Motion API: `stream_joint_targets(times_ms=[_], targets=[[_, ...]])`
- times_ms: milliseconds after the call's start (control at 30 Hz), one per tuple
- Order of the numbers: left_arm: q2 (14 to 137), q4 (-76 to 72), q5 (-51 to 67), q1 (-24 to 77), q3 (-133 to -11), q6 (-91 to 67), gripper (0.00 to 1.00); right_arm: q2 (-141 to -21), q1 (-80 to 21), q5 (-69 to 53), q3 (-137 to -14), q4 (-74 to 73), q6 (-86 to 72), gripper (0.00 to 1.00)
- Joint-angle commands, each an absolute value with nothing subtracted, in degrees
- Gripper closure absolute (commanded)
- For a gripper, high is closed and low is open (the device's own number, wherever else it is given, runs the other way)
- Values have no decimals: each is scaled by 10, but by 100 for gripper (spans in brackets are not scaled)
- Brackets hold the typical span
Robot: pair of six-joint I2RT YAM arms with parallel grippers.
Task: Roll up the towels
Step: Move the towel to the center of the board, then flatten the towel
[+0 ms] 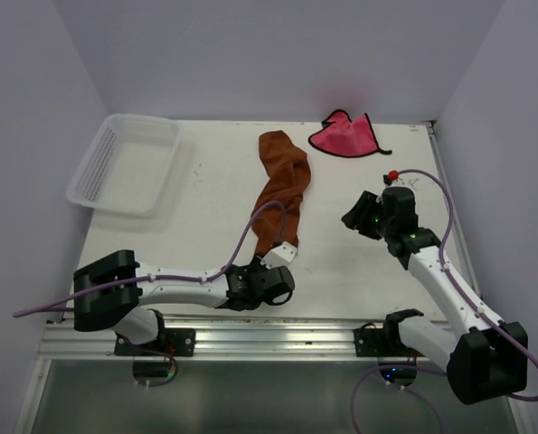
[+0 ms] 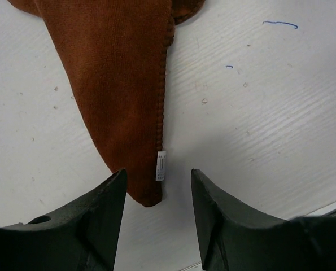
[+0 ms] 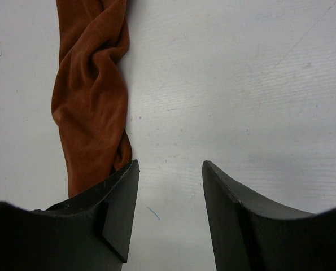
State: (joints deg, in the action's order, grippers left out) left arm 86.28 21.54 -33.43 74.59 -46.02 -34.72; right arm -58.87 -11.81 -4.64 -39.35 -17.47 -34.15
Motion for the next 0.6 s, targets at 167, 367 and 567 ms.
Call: stream_joint_targets(times_ms=[167, 367, 567], targets=[[854, 110, -290, 699, -409, -331, 52, -589, -114, -56, -386, -153, -350, 48], [867, 81, -265, 691, -393, -326, 53, -595, -113, -59, -385, -151, -351, 48], [881, 75, -250, 691, -389, -323, 77, -592, -112, -54, -383, -153, -351, 48]])
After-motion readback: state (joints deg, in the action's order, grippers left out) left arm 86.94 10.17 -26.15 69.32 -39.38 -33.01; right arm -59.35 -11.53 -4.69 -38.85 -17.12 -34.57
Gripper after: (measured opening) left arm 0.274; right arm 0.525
